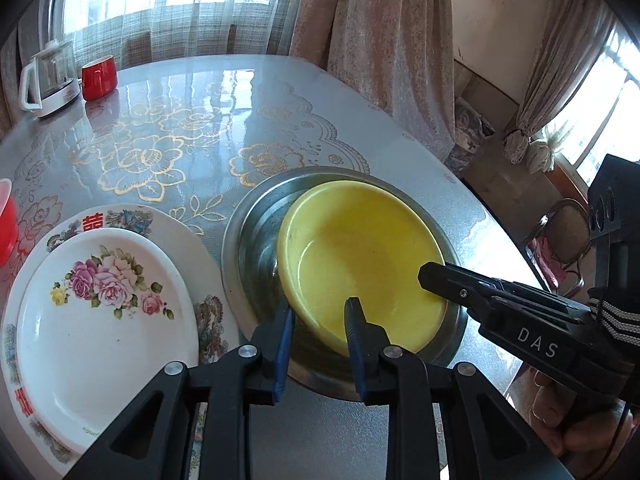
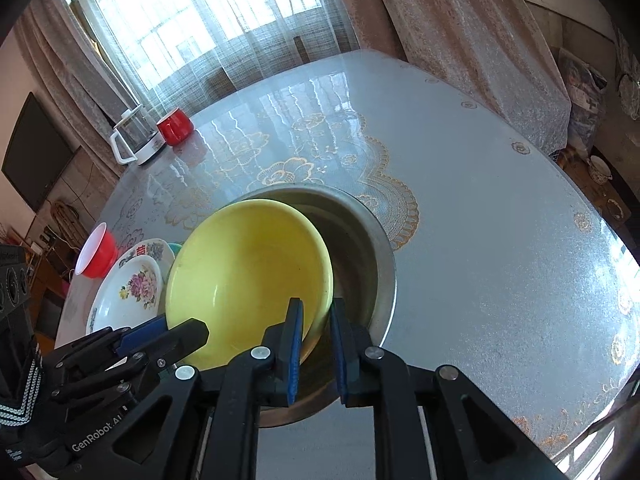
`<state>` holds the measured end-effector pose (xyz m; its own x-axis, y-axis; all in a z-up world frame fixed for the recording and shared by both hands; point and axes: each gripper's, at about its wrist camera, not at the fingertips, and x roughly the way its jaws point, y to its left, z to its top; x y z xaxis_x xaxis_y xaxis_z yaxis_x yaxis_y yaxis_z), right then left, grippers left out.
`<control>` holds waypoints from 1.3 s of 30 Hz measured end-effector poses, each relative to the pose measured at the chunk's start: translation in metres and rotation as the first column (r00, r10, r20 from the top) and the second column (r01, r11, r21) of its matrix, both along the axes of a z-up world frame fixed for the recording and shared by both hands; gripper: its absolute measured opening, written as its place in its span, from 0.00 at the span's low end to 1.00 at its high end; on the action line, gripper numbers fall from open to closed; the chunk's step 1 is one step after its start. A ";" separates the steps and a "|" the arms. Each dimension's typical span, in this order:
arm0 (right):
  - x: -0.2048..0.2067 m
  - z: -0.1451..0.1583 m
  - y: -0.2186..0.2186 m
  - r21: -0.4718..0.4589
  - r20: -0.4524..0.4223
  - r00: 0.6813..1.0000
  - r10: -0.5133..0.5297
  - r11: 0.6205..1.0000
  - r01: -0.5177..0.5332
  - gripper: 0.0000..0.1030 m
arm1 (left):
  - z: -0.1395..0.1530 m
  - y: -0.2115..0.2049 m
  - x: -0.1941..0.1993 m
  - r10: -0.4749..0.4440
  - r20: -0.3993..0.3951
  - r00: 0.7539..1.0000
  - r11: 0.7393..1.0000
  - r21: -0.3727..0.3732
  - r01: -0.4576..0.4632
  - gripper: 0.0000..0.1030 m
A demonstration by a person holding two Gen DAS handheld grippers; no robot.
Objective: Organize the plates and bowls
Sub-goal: 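Lower the yellow bowl into the steel bowl and open the right tool, then move both tools over to the pink-and-red bowl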
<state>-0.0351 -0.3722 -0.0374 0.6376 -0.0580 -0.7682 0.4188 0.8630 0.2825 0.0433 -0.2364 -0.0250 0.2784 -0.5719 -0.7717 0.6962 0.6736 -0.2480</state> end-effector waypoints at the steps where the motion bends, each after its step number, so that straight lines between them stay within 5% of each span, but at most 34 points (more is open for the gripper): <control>1: 0.000 -0.001 0.000 -0.004 -0.002 1.000 -0.002 1.000 0.002 0.16 | -0.001 -0.001 0.000 0.000 0.006 1.000 1.000 0.002 0.000 0.25; 17: 0.003 -0.002 0.004 -0.082 -0.011 1.000 -0.002 0.997 0.001 0.18 | -0.009 -0.017 -0.004 -0.004 0.085 0.996 0.999 0.033 0.001 0.27; 22: 0.002 -0.002 0.006 -0.089 -0.003 1.000 0.011 0.996 -0.012 0.21 | 0.000 -0.010 -0.007 0.048 0.162 0.986 0.999 -0.011 -0.047 0.43; 39: 0.013 -0.005 0.017 -0.140 -0.018 0.999 0.031 0.990 -0.033 0.29 | 0.015 0.041 -0.007 0.137 0.143 0.980 0.991 -0.028 -0.134 0.47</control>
<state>-0.0220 -0.3556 -0.0422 0.6289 -0.1455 -0.7638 0.3940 0.9065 0.1518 0.0362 -0.1954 -0.0096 0.4622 -0.5347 -0.7074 0.6280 0.7606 -0.1647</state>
